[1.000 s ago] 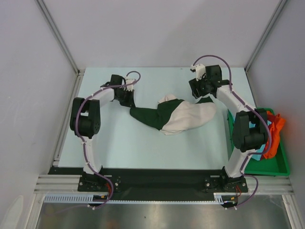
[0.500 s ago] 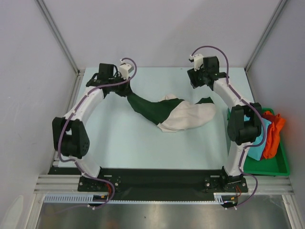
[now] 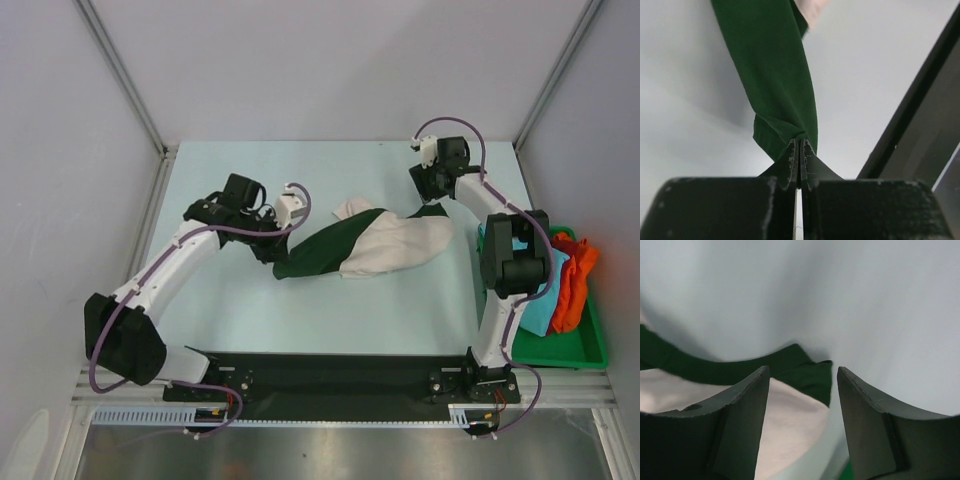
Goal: Fold and stack the t-shirts
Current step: Flatten the tshirt out
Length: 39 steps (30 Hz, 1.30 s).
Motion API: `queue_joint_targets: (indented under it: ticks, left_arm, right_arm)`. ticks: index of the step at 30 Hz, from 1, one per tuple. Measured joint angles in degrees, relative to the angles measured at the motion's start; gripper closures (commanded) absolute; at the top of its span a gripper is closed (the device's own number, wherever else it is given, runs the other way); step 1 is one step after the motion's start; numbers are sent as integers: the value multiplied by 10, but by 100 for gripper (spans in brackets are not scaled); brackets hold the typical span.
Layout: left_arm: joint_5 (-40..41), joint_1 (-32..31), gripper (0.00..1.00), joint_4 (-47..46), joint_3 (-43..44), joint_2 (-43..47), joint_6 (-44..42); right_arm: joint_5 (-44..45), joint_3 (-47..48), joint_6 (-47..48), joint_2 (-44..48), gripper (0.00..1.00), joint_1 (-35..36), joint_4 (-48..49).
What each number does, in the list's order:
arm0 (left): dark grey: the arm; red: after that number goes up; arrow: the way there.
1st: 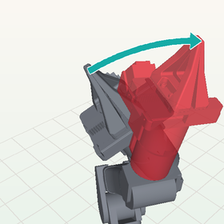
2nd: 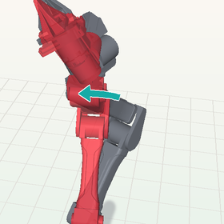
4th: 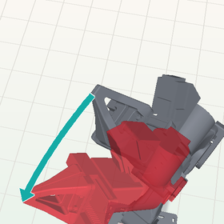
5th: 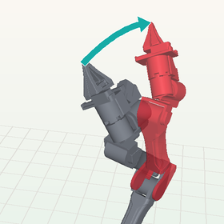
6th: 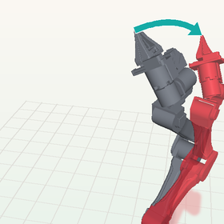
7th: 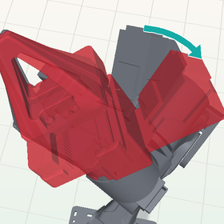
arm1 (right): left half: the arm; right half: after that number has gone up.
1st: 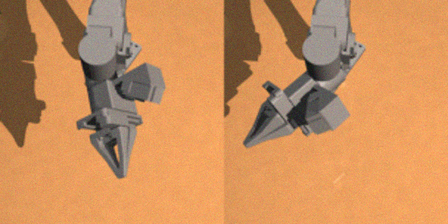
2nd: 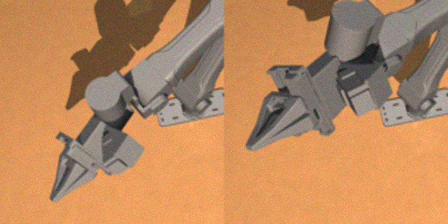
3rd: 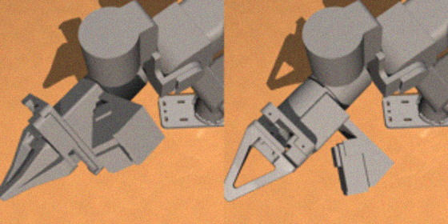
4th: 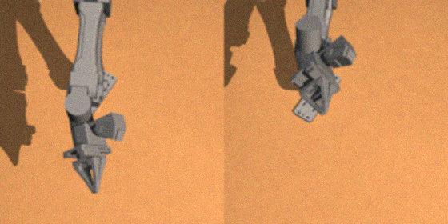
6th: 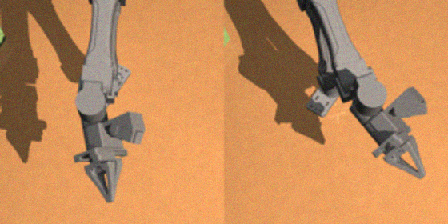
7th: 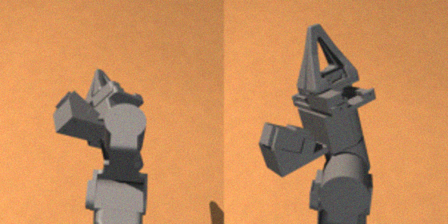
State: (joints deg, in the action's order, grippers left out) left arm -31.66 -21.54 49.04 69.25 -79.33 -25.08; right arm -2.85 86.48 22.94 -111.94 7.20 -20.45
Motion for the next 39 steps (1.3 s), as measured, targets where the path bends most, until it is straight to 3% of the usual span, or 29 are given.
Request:
queue_joint_targets:
  ticks: [5, 14, 17, 23, 24, 25, 32, 39]
  left_arm:
    - [4, -33, 100, 17, -10, -4, -12]
    - [10, -35, 100, 23, 16, -33, -20]
    - [14, -35, 100, 23, 17, -40, -20]
    - [16, -35, 100, 23, 26, -53, -20]
    - [17, -35, 100, 23, 26, -54, -21]
    - [18, -35, 100, 24, 27, -54, -21]
    - [39, -35, 100, 23, 30, -53, -28]
    - [83, -35, 100, 44, 85, -26, -47]
  right_arm:
    - [23, 20, 28, -52, 36, -17, 15]
    - [31, 23, 57, -90, 38, -15, -2]
    - [31, 23, 63, -90, 44, -14, -3]
    - [24, 23, 77, -95, 74, -14, -7]
    - [21, 23, 79, -95, 93, -14, -10]
    - [19, 23, 85, -96, 100, -14, -12]
    - [5, 35, 97, -96, 100, -9, -27]
    - [4, 150, 122, -96, 100, 40, -50]
